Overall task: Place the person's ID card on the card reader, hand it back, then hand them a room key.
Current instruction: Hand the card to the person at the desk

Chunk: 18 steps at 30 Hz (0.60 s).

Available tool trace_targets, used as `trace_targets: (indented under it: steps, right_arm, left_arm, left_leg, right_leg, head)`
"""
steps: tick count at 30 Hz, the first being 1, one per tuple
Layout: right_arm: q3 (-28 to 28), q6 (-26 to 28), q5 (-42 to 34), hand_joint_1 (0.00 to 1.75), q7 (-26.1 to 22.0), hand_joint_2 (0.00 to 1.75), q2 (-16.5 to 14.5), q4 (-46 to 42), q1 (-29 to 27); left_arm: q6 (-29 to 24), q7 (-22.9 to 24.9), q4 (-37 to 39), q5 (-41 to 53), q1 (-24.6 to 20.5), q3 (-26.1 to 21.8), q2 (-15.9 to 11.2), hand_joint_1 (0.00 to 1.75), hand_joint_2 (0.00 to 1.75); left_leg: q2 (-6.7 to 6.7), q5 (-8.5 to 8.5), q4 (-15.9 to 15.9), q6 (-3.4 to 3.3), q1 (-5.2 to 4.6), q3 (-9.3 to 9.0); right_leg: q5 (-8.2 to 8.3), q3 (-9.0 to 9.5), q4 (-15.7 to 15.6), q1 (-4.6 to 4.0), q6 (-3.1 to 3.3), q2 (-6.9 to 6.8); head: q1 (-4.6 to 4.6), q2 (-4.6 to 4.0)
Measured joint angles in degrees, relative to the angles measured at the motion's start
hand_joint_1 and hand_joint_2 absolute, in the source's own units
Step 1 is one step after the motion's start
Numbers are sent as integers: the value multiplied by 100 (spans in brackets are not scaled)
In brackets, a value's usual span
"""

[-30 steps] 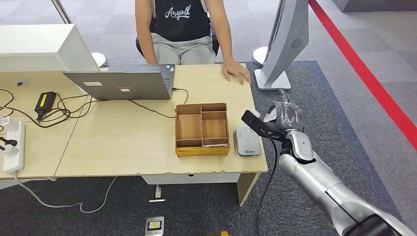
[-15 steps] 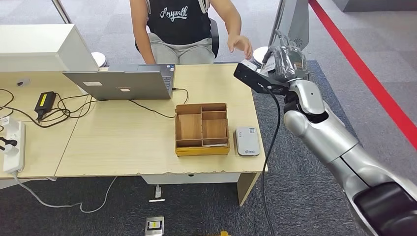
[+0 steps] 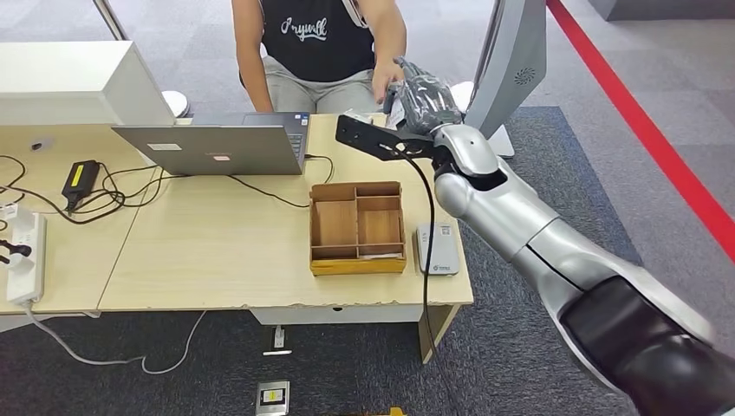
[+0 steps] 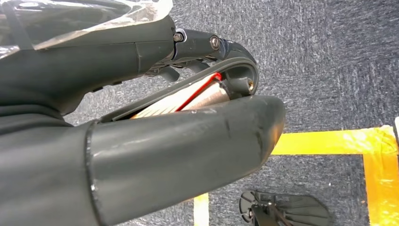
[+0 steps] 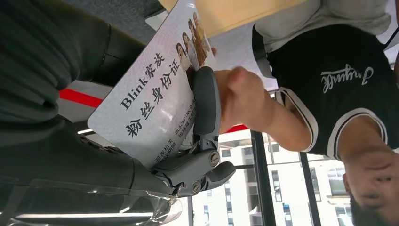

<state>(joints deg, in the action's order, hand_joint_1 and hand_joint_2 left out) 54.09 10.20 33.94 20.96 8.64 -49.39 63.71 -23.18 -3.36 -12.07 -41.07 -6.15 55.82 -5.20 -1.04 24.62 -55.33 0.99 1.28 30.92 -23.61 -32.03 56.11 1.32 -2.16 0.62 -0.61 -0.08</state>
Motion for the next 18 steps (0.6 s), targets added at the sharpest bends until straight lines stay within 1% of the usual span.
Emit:
trace_targets:
  steps: [3,12,18]
  right_arm:
    - [120,5,-29,175,-31,175,-223,320,101]
    - [371,122,-173,175,-82,175,-703,1110,278]
    - [481,215,-195,175,-76,175,-905,1452,329]
  left_arm:
    - [0,19,0,4,2,23,-4,0,0]
    - [2,110,0,60,-3,78,-20,0,0]
    - [21,111,0,61,-7,130,-20,0,0]
  left_leg:
    - [-1,0,0,0,0,1]
    - [2,0,-1,0,0,1]
    - [2,0,-1,0,0,0]
  right_leg:
    - [-1,-1,0,0,1,0]
    - [0,-5,-1,0,1,1]
    - [0,-5,0,0,1,1]
  head:
    - [0,1]
    - [-1,1]
    - [0,0]
